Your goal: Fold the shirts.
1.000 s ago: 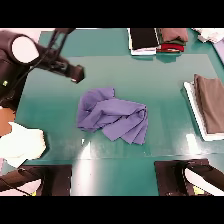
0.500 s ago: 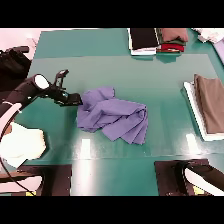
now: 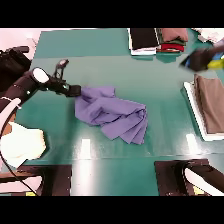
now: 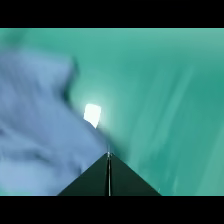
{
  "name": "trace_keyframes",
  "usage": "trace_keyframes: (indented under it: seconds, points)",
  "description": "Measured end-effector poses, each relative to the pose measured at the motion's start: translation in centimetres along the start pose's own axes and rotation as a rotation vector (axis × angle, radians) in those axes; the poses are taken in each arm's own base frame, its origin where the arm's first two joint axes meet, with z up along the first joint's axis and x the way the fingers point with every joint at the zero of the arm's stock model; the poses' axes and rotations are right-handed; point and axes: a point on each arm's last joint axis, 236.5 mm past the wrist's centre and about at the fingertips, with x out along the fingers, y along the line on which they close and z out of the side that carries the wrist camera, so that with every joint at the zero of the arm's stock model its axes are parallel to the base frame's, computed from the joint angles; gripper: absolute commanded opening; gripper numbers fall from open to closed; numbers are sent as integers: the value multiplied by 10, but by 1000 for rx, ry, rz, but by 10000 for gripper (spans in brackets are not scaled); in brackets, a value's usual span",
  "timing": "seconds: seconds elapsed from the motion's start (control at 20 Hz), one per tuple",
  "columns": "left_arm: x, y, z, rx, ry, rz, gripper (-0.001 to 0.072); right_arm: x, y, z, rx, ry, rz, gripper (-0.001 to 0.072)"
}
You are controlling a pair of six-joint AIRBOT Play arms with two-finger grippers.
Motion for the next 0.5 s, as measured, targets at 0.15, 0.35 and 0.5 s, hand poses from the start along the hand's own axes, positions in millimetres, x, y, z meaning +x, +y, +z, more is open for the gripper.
trace_keyframes:
  seconds: [0.15,0.35,0.5]
  points:
    - [-25,-3,22,56,-70,28,22,68,-23,-84,125,237,16,445]
    - [-37,-5,29,84,-93,44,22,142,-11,-182,305,455,123,446]
    - [-40,-4,30,90,-95,49,22,179,19,-214,373,515,225,444]
